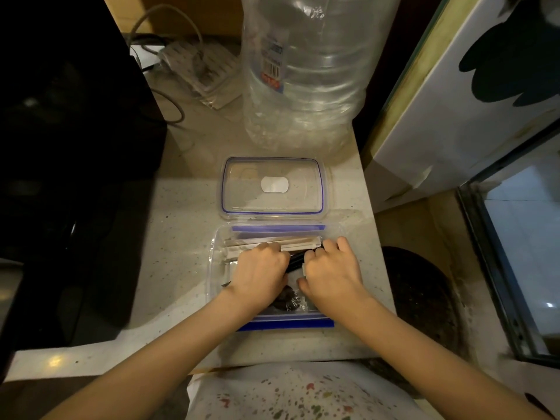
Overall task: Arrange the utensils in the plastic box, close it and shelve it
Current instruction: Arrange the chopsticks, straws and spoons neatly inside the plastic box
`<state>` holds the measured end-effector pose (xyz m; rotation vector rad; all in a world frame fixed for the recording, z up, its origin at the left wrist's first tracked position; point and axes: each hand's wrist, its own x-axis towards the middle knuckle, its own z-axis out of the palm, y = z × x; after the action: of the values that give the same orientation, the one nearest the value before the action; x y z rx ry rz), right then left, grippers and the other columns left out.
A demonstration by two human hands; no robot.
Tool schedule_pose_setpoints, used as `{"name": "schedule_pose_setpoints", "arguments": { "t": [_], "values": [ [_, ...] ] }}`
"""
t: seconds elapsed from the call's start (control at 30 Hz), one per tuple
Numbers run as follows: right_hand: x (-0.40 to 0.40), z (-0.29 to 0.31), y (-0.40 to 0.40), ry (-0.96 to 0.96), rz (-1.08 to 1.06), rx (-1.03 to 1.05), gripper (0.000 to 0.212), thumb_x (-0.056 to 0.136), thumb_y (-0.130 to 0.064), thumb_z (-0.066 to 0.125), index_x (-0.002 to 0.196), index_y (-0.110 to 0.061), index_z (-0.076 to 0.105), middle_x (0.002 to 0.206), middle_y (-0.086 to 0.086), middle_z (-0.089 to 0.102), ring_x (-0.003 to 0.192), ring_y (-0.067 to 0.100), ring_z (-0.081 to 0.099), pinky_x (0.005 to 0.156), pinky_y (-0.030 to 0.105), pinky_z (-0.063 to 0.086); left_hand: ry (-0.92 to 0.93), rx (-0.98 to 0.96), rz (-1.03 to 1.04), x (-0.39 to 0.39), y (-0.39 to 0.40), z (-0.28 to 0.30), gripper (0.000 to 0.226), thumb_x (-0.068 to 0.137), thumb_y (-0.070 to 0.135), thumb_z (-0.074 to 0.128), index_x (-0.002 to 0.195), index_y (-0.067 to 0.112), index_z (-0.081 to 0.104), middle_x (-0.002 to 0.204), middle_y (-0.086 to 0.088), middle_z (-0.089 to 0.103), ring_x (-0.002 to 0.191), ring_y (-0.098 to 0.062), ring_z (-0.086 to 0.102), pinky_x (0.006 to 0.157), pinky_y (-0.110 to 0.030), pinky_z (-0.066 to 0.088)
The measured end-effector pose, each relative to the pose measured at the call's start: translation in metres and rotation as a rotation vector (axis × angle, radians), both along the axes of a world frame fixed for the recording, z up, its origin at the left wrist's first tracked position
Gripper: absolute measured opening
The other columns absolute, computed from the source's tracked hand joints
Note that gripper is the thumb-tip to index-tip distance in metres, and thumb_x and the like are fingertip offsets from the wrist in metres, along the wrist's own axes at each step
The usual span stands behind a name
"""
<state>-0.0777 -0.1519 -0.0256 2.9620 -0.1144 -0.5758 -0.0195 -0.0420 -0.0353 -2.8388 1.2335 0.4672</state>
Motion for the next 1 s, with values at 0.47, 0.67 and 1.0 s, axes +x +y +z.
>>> {"name": "schedule_pose_setpoints", "arguments": {
  "t": [0.47, 0.67, 1.0],
  "values": [
    [0.0, 0.01, -0.015, -0.081, 0.099, 0.166, 0.039, 0.098, -0.037, 0.034, 0.106, -0.01, 0.061, 0.107, 0.007, 0.067, 0.107, 0.023, 0.05, 0.094, 0.035, 0.032, 0.039, -0.086, -0.032, 0.002, 0.005, -0.003, 0.019, 0.09, 0.017, 0.049, 0.106, 0.014, 0.058, 0.108, -0.004, 0.063, 0.1, -0.025, 0.06, 0.07, -0.035, 0.047],
    [0.009, 0.007, -0.013, -0.174, 0.19, 0.366, 0.025, 0.092, -0.024, 0.05, 0.11, -0.01, 0.06, 0.108, 0.006, 0.06, 0.101, 0.022, 0.053, 0.083, 0.034, 0.041, 0.126, -0.151, 0.044, 0.002, 0.014, 0.0, 0.029, 0.087, 0.024, 0.055, 0.114, 0.016, 0.056, 0.112, -0.004, 0.061, 0.102, -0.025, 0.06, 0.075, -0.036, 0.049],
    [0.017, -0.002, -0.008, -0.107, 0.344, 0.346, 0.031, 0.091, -0.033, 0.051, 0.106, -0.01, 0.066, 0.1, 0.005, 0.062, 0.094, 0.019, 0.054, 0.078, 0.035, 0.048, 0.041, 0.019, 0.037, -0.002, 0.047, 0.02, 0.024, 0.089, 0.031, 0.052, 0.106, 0.017, 0.064, 0.105, -0.002, 0.062, 0.1, -0.02, 0.058, 0.076, -0.031, 0.05]
  ]
}}
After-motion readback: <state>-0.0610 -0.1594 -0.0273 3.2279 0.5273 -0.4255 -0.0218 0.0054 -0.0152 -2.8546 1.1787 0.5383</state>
